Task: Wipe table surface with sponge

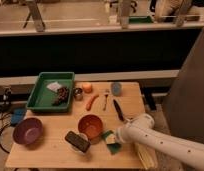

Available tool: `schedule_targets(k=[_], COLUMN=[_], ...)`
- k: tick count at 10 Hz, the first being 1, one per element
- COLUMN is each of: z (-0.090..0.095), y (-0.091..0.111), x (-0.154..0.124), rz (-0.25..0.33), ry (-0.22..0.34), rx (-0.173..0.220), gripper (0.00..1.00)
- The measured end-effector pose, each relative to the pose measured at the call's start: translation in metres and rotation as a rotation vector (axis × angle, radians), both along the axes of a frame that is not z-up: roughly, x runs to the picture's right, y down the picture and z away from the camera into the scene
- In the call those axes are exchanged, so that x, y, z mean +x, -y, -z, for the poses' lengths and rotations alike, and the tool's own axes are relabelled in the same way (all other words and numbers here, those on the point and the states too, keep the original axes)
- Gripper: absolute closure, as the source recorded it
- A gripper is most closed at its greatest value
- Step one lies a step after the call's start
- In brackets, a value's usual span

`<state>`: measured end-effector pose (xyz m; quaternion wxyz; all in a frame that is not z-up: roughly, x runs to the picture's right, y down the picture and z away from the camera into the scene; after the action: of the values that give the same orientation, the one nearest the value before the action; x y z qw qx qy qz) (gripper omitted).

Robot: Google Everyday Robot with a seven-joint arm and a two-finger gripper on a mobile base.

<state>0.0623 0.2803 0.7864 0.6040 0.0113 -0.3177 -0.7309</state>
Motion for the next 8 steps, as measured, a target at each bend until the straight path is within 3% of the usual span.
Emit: schedule_targets(k=[4,8], z=[0.034,0.05], y=[-0.014,-0.035], x=[-0.048,-0.03], rz=[0.033,0.051], ry=[0.082,0.095], rx=[-0.026,-0.043], gripper=[1.0,1.0])
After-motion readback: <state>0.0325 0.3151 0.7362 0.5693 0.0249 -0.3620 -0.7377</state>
